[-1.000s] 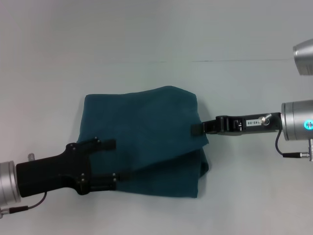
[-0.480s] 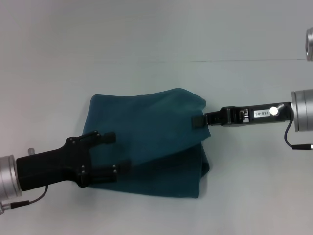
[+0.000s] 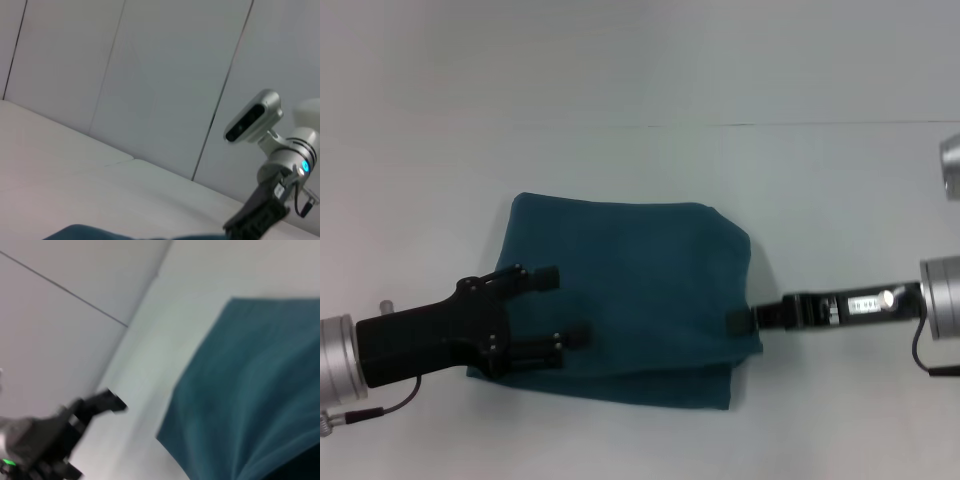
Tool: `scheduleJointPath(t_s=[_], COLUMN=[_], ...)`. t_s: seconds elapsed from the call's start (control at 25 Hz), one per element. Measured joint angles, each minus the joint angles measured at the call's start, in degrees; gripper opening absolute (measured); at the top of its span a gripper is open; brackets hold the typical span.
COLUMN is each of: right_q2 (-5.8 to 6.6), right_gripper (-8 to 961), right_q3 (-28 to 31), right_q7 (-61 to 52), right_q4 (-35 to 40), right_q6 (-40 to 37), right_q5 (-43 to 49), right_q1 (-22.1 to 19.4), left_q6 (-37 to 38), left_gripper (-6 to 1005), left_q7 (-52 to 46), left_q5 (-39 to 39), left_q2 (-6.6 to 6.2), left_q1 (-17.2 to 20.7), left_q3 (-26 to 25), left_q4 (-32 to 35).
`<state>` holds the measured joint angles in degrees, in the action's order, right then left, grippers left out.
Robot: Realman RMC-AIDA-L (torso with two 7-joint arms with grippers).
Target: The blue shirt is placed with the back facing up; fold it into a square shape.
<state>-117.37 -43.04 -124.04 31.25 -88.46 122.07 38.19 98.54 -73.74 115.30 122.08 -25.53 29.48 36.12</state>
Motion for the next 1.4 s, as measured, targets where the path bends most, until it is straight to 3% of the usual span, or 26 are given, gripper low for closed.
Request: scheduleJointPath(t_s=[0.12, 0.24, 0.56, 0.92, 1.4], right_q2=[-0.12, 0.51, 3.58, 2.48, 4.73], right_gripper=[28, 29, 338, 703, 757], right_q3=[-0.03, 0.62, 6.89, 7.33, 7.96], right_q7=[0.79, 1.54, 0.07, 1.54, 5.98], right_q4=[-0.45, -0.72, -0.47, -0.04, 0.52], right_q6=[1.01, 2.31, 8.33, 11.93, 6.05], right_q5=[2.93, 3.59, 1.58, 1.01, -5.21], right_q1=[-0.35, -0.98, -2.23, 0.16, -1.95], left_q6=[-0.04, -0.03, -0.17, -9.02, -29.05], left_gripper=[949, 949, 949, 946, 941], left_q7=[0.00, 0.00, 0.28, -0.53, -10.08], left_q5=[0.00, 0.00, 0.00, -2.93, -3.86], left_q2=[0.06, 0.08, 0.28, 1.39, 1.70], left_q1=[-0.33, -0.60, -1.01, -2.02, -6.51], left_q3=[0.19, 0.33, 0.46, -0.06, 0.48], left_q4=[0.00, 0.00, -0.01, -0.29, -2.04])
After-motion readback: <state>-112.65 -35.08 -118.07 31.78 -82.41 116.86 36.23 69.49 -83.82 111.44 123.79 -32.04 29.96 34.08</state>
